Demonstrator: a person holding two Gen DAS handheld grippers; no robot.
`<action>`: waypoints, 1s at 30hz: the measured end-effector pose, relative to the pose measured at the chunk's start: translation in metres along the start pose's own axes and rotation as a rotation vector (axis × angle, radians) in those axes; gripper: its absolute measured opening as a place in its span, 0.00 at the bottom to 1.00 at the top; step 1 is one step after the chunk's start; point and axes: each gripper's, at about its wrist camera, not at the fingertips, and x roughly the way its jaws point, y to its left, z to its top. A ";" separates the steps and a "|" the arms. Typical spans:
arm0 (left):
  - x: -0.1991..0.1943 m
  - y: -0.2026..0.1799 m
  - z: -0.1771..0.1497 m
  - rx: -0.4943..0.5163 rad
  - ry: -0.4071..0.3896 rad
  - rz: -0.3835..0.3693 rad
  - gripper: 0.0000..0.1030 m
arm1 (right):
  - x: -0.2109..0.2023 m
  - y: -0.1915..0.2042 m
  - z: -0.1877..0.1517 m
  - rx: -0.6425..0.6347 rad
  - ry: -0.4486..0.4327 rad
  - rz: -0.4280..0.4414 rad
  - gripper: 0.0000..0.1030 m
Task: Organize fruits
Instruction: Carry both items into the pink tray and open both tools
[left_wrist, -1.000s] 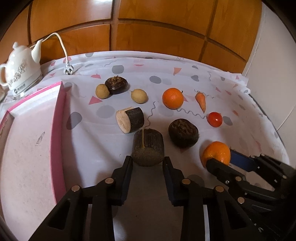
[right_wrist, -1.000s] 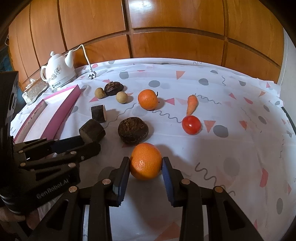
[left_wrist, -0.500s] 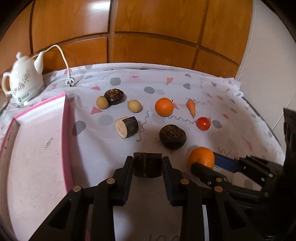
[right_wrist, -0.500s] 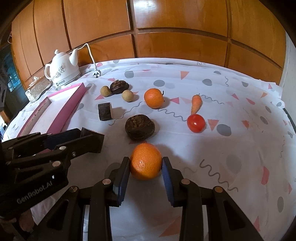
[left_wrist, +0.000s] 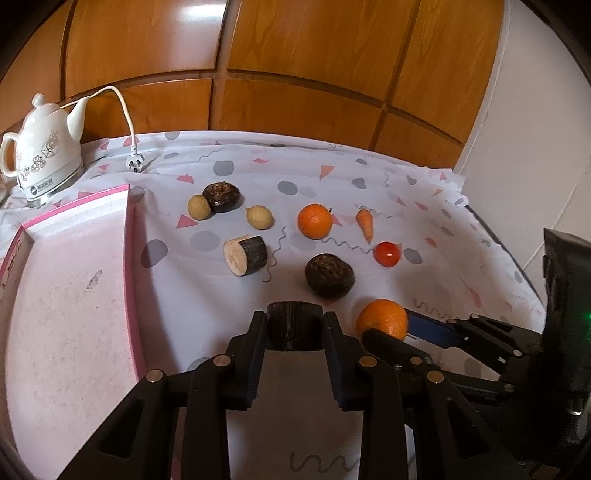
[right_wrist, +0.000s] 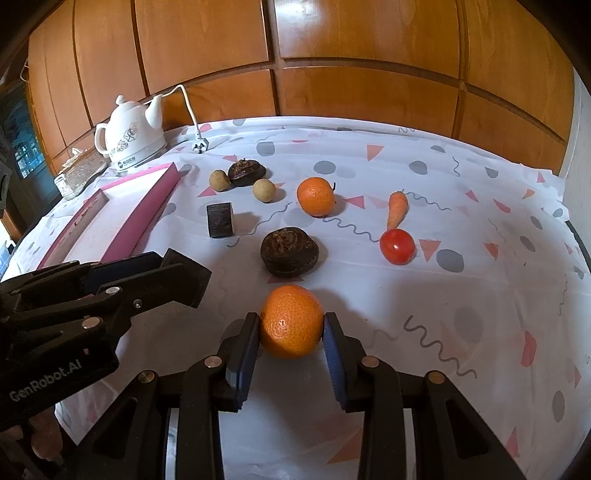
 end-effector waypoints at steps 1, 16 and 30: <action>-0.002 0.000 0.000 0.002 -0.008 0.001 0.29 | 0.000 0.001 0.000 -0.004 -0.001 0.000 0.34; -0.055 0.035 0.017 -0.084 -0.103 0.090 0.29 | -0.021 0.030 0.027 -0.050 -0.058 0.132 0.33; -0.086 0.140 0.006 -0.267 -0.125 0.329 0.11 | 0.002 0.128 0.067 -0.226 -0.007 0.343 0.33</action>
